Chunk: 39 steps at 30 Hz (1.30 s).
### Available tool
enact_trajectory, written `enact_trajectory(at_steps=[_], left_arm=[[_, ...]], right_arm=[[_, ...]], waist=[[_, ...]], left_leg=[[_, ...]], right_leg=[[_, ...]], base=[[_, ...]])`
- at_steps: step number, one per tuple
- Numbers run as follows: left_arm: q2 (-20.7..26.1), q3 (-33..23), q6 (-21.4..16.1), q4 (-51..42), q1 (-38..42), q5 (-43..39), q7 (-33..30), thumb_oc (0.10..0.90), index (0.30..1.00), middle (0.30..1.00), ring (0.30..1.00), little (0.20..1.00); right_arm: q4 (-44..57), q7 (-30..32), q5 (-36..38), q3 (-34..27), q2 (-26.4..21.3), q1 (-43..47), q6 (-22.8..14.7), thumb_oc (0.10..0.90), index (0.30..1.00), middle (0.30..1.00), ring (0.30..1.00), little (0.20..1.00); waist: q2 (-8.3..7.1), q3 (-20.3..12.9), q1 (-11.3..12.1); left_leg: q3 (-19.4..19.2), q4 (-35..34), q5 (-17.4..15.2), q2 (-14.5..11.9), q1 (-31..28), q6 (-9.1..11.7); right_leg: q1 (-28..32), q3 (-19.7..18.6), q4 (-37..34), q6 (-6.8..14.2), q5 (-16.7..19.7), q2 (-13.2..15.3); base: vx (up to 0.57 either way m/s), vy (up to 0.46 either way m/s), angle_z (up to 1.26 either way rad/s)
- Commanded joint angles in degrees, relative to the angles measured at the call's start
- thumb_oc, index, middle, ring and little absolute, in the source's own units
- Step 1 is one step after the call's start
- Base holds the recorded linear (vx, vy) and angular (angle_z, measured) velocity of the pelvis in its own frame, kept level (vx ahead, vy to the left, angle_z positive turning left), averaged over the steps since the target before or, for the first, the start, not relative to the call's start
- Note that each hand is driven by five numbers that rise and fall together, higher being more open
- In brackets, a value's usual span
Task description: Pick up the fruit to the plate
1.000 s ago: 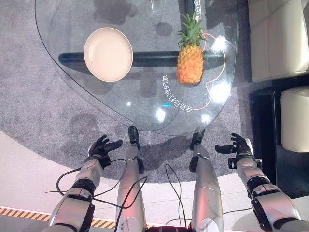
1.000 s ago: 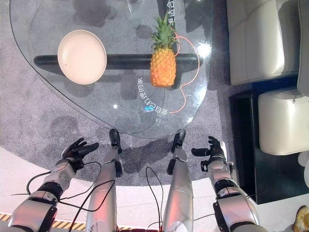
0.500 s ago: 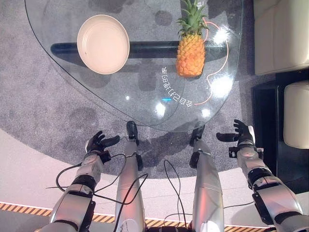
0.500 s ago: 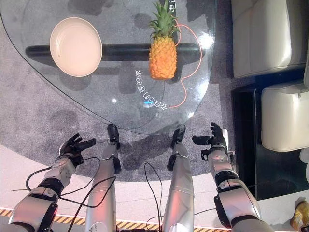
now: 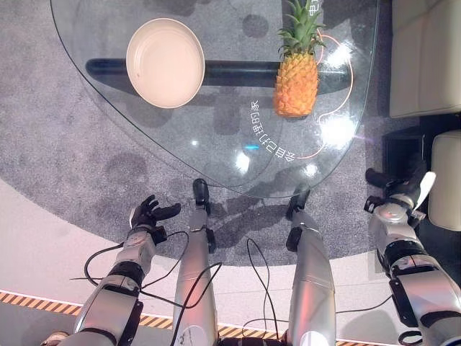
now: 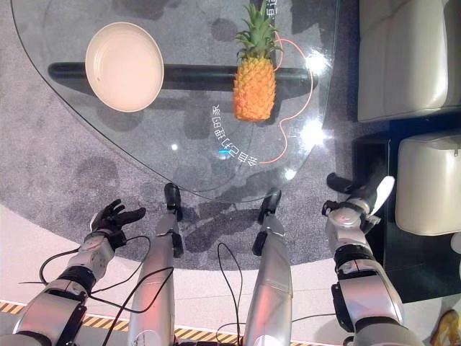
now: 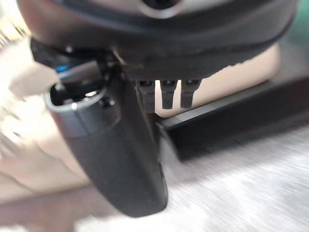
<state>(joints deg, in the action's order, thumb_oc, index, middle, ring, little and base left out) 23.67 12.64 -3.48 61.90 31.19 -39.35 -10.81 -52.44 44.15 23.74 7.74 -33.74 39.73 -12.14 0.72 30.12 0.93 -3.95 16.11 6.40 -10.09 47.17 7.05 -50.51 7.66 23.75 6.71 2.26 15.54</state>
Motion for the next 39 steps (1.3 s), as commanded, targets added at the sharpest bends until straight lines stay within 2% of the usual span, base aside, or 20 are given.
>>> enact_trajectory(at_steps=[1,7,12,16,22,29,39], left_arm=[[1.54,-0.97,-2.40,1.55,-4.59,1.27,-3.07,0.800,0.900,0.900,0.900,0.900],[0.54,-1.52,-3.15,1.66,-5.31,1.33,-2.85,0.800,0.900,0.900,0.900,0.900],[-0.32,-2.74,-3.15,1.02,-5.78,2.17,-2.36,0.800,0.900,0.900,0.900,0.900],[-0.79,-3.43,-3.25,0.28,-6.60,2.78,-2.10,0.800,0.900,0.900,0.900,0.900],[-1.45,-3.51,-3.47,0.80,-6.81,3.66,-1.17,0.800,0.900,0.900,0.900,0.900],[-1.75,-3.04,-2.88,0.59,-6.41,4.28,-1.13,0.800,0.900,0.900,0.900,0.900],[-2.64,-1.97,-3.19,1.06,-6.63,4.33,-0.77,0.800,0.900,0.900,0.900,0.900]], right_arm=[[8.75,10.85,-3.71,-1.29,-6.83,0.34,-4.60,0.800,0.900,0.900,0.900,0.900],[24.14,16.59,-10.61,-0.90,-7.15,1.99,-4.80,0.800,0.900,0.900,0.900,0.900],[38.44,13.91,-21.51,2.28,-6.60,2.21,0.72,0.800,0.900,0.900,0.900,0.900],[45.43,11.92,-25.49,4.76,-6.40,1.67,1.63,0.800,0.900,0.900,0.900,0.900],[49.51,7.83,-26.11,7.38,-5.34,2.86,1.08,0.800,0.900,0.900,0.900,0.900],[51.94,3.49,-24.14,10.53,-3.86,5.02,3.70,0.800,0.900,0.900,0.900,0.900],[53.23,-0.52,-14.94,13.88,-1.36,5.38,5.81,0.800,0.900,0.900,0.900,0.900]], waist=[[0.51,-0.33,-0.70],[0.83,-0.33,-1.14],[1.14,-0.33,-1.33],[1.38,-0.33,-1.43],[1.79,-0.33,-1.10],[2.14,-0.33,-0.56],[2.88,-0.33,-0.23]], left_leg=[[4.55,6.84,-5.24,0.17,2.90,0.77],[4.34,5.46,-4.76,0.52,2.31,0.56],[4.13,4.58,-4.27,1.04,2.20,0.30],[3.85,4.39,-4.05,1.30,2.23,0.20],[3.49,4.31,-3.85,1.46,1.78,0.17],[3.21,3.97,-3.43,1.60,1.56,0.23],[2.29,2.87,-2.54,1.66,0.76,0.28]], right_leg=[[-0.62,0.09,-0.80,3.11,1.36,1.25],[-0.27,0.30,-1.50,3.21,1.21,1.30],[-0.51,0.13,-1.70,3.21,1.09,1.42],[-0.62,0.03,-1.77,3.15,0.91,1.37],[-0.15,0.21,-1.62,2.95,0.56,1.39],[0.10,0.41,-1.72,2.77,0.55,1.45],[0.36,0.56,-1.86,2.48,0.70,1.58]], base=[[0.00,0.000,0.00],[0.00,0.050,-0.01],[0.01,0.045,0.00],[0.00,0.000,0.00],[0.00,0.000,0.00],[0.00,0.000,0.00],[0.00,0.003,0.01]])
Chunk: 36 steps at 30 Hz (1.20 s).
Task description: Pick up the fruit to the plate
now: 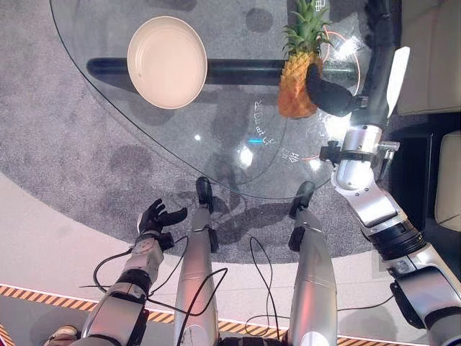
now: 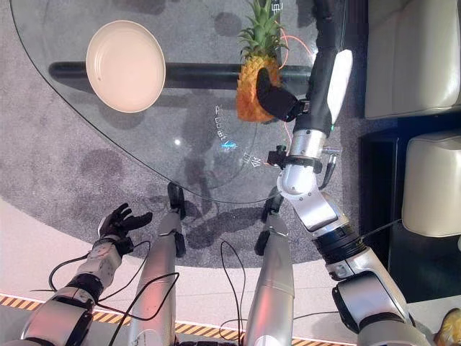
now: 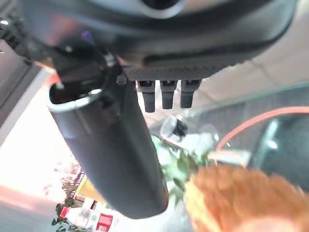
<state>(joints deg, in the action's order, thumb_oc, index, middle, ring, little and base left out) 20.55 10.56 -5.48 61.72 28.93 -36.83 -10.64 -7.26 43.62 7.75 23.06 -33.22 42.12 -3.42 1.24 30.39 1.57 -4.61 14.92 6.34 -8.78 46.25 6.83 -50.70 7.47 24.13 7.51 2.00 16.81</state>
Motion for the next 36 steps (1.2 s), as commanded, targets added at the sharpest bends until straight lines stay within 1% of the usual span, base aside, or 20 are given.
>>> enact_trajectory(at_steps=[1,3,7,10,14,16,17,18,28,36], left_arm=[[0.44,0.21,-1.15,1.28,-4.35,1.78,-0.85,0.800,0.900,0.900,0.900,0.900],[0.37,0.30,-1.20,1.34,-4.37,1.72,-0.80,0.800,0.900,0.900,0.900,0.900],[0.17,0.79,-1.00,1.03,-4.42,1.60,-0.94,0.800,0.900,0.900,0.900,0.900],[0.09,1.11,-0.88,0.96,-4.29,1.58,-1.10,0.800,0.900,0.900,0.900,0.900],[0.28,1.18,-0.79,1.27,-4.19,1.56,-0.94,0.800,0.900,0.900,0.900,0.900],[0.27,1.41,-0.76,1.33,-4.22,1.52,-0.98,0.800,0.900,0.900,0.900,0.900],[0.20,1.67,-0.70,1.36,-4.90,1.48,-0.84,0.800,0.900,0.900,0.900,0.900],[0.25,1.71,-0.83,1.53,-4.99,1.50,-0.60,0.800,0.900,0.900,0.900,0.900],[-0.14,2.54,-0.93,0.86,-5.43,1.79,-1.01,0.800,0.900,0.900,0.900,0.900],[-0.28,2.94,-1.00,0.47,-5.92,2.02,-0.79,0.800,0.900,0.900,0.900,0.900]], right_arm=[[8.01,-0.13,1.86,-1.21,-1.69,3.03,-2.73,0.800,0.900,0.900,0.900,0.900],[7.90,-0.19,2.53,-0.99,-1.49,3.08,-2.66,0.800,0.900,0.900,0.900,0.900],[7.51,-0.97,5.02,-0.14,-0.44,2.63,-1.49,0.800,0.900,0.900,0.900,0.900],[6.48,-0.33,7.17,0.63,0.01,2.61,-0.40,0.800,0.900,0.900,0.900,0.900],[4.99,0.34,9.61,0.77,0.49,2.01,-0.48,0.800,0.900,0.900,0.900,0.900],[3.78,0.21,12.13,0.90,1.20,1.56,-0.40,0.800,0.900,0.900,0.900,0.900],[2.54,-0.06,13.95,1.09,1.94,0.65,-0.41,0.800,0.900,0.900,0.900,0.900],[1.51,-0.43,15.24,1.21,2.28,0.45,-0.78,0.800,0.900,0.900,0.900,0.900],[-0.63,-0.21,17.89,1.66,3.79,0.22,0.63,0.800,0.900,0.900,0.900,0.900],[-1.63,-0.42,18.65,1.99,4.45,0.56,0.76,0.800,0.900,0.900,0.900,0.900]], waist=[[2.46,-0.60,-0.85],[2.54,-0.60,-0.82],[2.70,-0.60,-0.76],[2.77,-0.60,-0.63],[2.75,-0.60,-0.62],[2.79,-0.60,-0.57],[2.92,-0.60,-0.42],[2.97,-0.60,-0.35],[3.22,-0.60,0.00],[3.30,-0.60,0.38]], left_leg=[[2.85,3.94,-2.39,0.35,1.61,0.51],[2.78,3.88,-2.33,0.36,1.57,0.52],[2.58,3.63,-2.08,0.34,1.53,0.50],[2.46,3.23,-1.84,0.35,1.30,0.50],[2.42,3.22,-1.73,0.32,1.39,0.51],[2.39,3.30,-1.62,0.23,1.55,0.49],[2.46,3.62,-3.23,0.06,0.03,0.86],[2.41,3.54,-3.17,0.03,-0.01,0.85],[2.35,3.20,-2.92,0.11,-0.07,0.79],[2.44,3.07,-2.66,0.08,0.14,0.82]], right_leg=[[0.58,0.76,-2.24,1.65,0.95,0.31],[0.56,0.76,-2.21,1.63,0.95,0.31],[0.36,0.67,-2.09,1.56,1.01,0.35],[0.49,0.75,-2.19,1.52,1.05,0.38],[0.35,0.79,-2.00,1.50,1.05,0.46],[0.16,0.78,-1.81,1.45,1.10,0.56],[1.44,0.51,-1.07,1.96,-0.59,0.51],[1.45,0.55,-1.05,1.94,-0.58,0.55],[1.25,0.66,-0.76,1.84,-0.60,0.69],[1.06,0.85,-0.71,1.86,-0.43,0.82]], base=[[0.00,0.000,0.00],[0.00,0.000,0.00],[0.00,0.000,0.00],[0.00,0.000,0.00],[0.00,0.000,0.00],[0.04,-0.006,0.00],[0.07,-0.009,0.00],[0.07,-0.007,0.02],[0.00,0.000,0.00],[0.00,0.000,0.00]])
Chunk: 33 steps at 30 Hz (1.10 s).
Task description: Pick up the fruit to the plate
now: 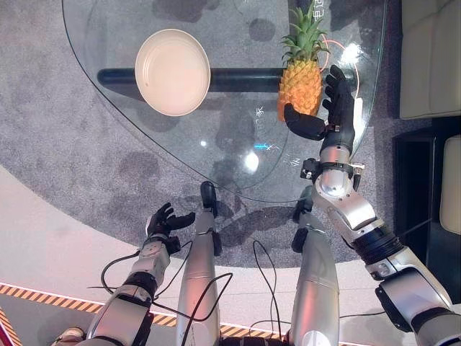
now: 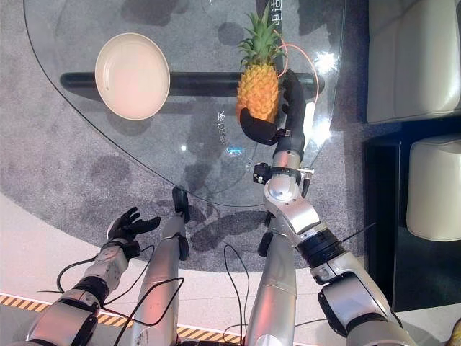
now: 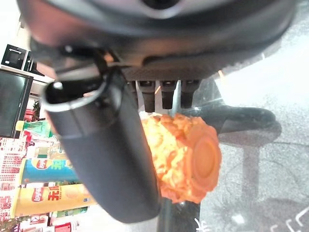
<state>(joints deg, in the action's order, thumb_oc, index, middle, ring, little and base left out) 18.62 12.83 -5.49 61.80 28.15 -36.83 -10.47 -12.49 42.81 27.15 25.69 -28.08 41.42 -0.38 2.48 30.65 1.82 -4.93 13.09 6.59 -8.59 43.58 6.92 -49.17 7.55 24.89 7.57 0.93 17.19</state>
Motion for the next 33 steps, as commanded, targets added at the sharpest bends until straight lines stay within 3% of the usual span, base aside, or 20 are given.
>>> enact_trajectory(at_steps=[1,21,22,23,33], left_arm=[[1.67,0.80,-0.88,0.30,-5.04,2.03,-1.04,0.800,0.900,0.900,0.900,0.900],[2.03,1.10,0.07,-0.85,-5.17,2.36,-0.44,0.800,0.900,0.900,0.900,0.900],[1.93,1.09,-0.05,-0.82,-5.18,2.30,-0.39,0.800,0.900,0.900,0.900,0.900],[1.92,1.02,-0.02,-0.76,-5.11,2.45,-0.28,0.800,0.900,0.900,0.900,0.900],[1.93,0.65,-0.33,-0.83,-4.87,0.30,0.29,0.800,0.900,0.900,0.900,0.900]], right_arm=[[3.57,0.34,-0.65,-0.63,-0.59,1.52,-1.98,0.800,0.900,0.900,0.900,0.900],[1.19,-1.67,0.34,0.44,-0.70,3.98,2.32,0.800,0.900,0.900,0.900,0.900],[0.76,-2.01,0.35,0.51,-0.69,4.27,2.46,0.597,0.726,0.726,0.726,0.697],[0.38,-2.24,0.35,0.65,-0.83,4.56,2.55,0.100,0.300,0.300,0.300,0.200],[-1.43,-2.96,0.70,1.02,-0.82,5.00,4.10,0.100,0.300,0.300,0.300,0.200]], waist=[[2.05,-0.85,0.18],[2.33,-0.85,1.00],[2.41,-0.85,1.05],[2.42,-0.85,1.10],[2.15,-0.85,1.25]], left_leg=[[2.81,4.83,-2.86,-0.11,2.84,0.72],[3.16,4.49,-2.49,-0.07,2.50,0.81],[3.14,4.48,-2.47,-0.04,2.48,0.79],[3.12,4.34,-2.47,-0.01,2.28,0.79],[3.04,3.52,-2.24,-0.04,1.17,0.90]], right_leg=[[-0.49,0.80,-1.47,1.81,0.65,0.44],[0.00,1.11,-1.53,1.96,0.77,0.82],[-0.05,1.11,-1.47,1.96,0.77,0.86],[0.11,1.18,-1.52,1.98,0.76,0.88],[1.38,1.51,-2.31,2.09,0.88,0.74]], base=[[0.00,0.000,0.00],[0.00,0.000,0.00],[0.00,0.000,0.00],[0.00,0.000,0.00],[0.00,0.000,0.00]])
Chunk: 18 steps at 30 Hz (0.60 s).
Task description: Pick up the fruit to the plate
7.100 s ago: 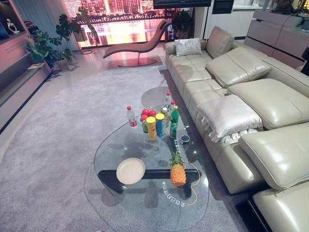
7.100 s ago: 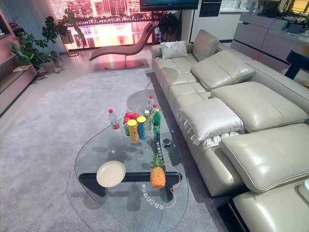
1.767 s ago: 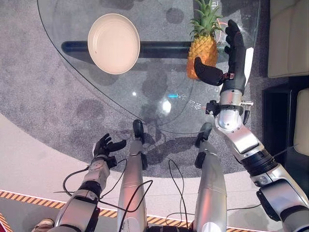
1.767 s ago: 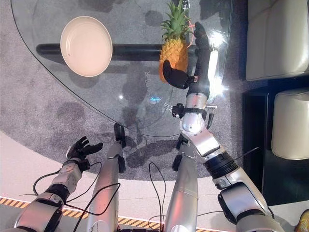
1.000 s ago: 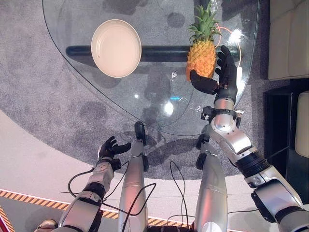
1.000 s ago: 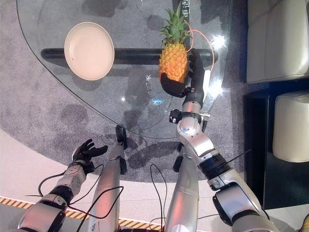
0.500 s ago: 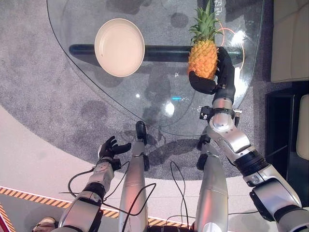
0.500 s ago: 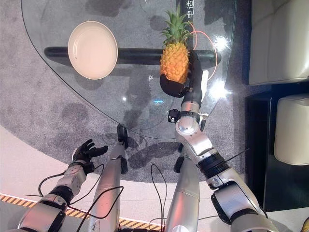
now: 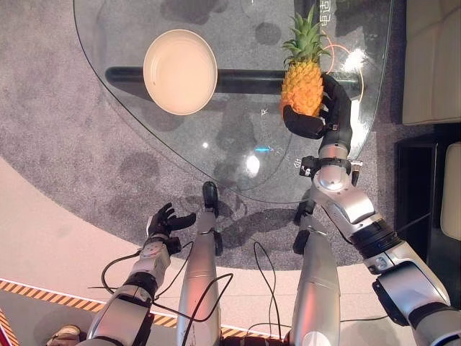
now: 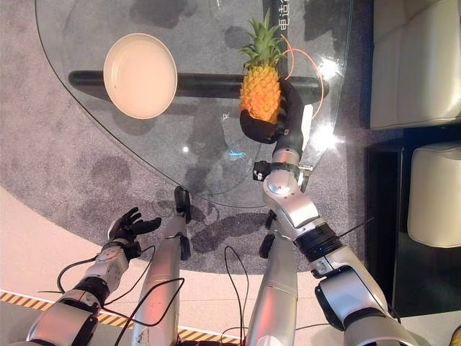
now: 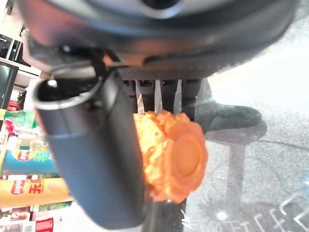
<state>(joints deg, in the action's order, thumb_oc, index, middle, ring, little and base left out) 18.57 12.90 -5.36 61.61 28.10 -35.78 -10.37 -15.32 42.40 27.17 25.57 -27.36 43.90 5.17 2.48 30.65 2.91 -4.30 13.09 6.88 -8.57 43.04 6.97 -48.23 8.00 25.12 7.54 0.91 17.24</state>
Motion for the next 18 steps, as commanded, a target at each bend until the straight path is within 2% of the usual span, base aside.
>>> enact_trajectory(at_steps=[1,6,12,14,15,18], left_arm=[[1.92,0.57,-0.53,-0.71,-4.80,-1.30,0.25,0.800,0.900,0.900,0.900,0.900],[2.05,-0.55,-0.17,-0.87,-4.25,-4.82,0.83,0.800,0.900,0.900,0.900,0.900],[2.02,-3.71,-1.64,-1.35,-4.07,-13.25,0.85,0.800,0.900,0.900,0.900,0.900],[2.46,-5.99,-2.95,-1.95,-3.62,-17.14,-0.67,0.800,0.900,0.900,0.900,0.900],[2.73,-6.98,-3.74,-2.25,-2.75,-18.61,-1.56,0.800,0.900,0.900,0.900,0.900],[3.12,-9.50,-6.47,-3.56,-2.01,-22.42,-4.43,0.800,0.900,0.900,0.900,0.900]], right_arm=[[1.16,-2.58,0.53,1.07,-1.54,2.56,-1.44,0.100,0.300,0.300,0.300,0.200],[0.16,-2.72,-0.29,0.71,-1.85,2.98,-1.21,0.100,0.300,0.300,0.300,0.200],[-0.49,-1.94,-2.22,0.04,-2.39,3.38,-1.63,0.100,0.300,0.300,0.300,0.200],[-0.21,-1.04,-3.14,-0.58,-2.64,3.39,-1.86,0.100,0.300,0.300,0.300,0.200],[-0.17,-0.85,-3.36,-0.90,-2.95,4.06,-2.01,0.100,0.300,0.300,0.300,0.200],[-0.06,0.09,-4.69,-1.66,-3.48,3.67,-3.05,0.100,0.300,0.300,0.300,0.200]], waist=[[2.12,-0.85,0.19],[2.05,-0.85,0.19],[2.25,-0.85,0.20],[2.38,-0.85,0.10],[2.38,-0.85,-0.01],[2.45,-0.85,-0.25]], left_leg=[[2.42,3.46,-2.52,-0.09,1.60,0.86],[2.44,2.98,-2.43,-0.12,0.70,0.91],[2.40,2.72,-2.50,0.00,-0.06,0.95],[2.40,2.63,-2.56,0.06,-0.42,0.99],[2.31,2.37,-0.97,0.18,1.07,0.66],[2.24,2.21,-0.99,0.21,0.58,0.73]], right_leg=[[0.62,1.12,-2.64,2.17,0.93,0.74],[1.53,1.23,-2.81,2.18,0.77,0.71],[2.08,1.22,-2.67,2.22,0.46,0.81],[2.28,1.07,-2.52,2.20,0.24,0.81],[0.98,1.32,-3.08,1.59,1.79,0.85],[1.30,1.04,-2.87,1.53,1.40,0.74]], base=[[0.00,0.000,0.00],[0.00,0.000,0.00],[0.00,0.000,0.00],[-0.03,0.013,0.01],[-0.07,0.033,0.01],[-0.03,0.040,0.05]])
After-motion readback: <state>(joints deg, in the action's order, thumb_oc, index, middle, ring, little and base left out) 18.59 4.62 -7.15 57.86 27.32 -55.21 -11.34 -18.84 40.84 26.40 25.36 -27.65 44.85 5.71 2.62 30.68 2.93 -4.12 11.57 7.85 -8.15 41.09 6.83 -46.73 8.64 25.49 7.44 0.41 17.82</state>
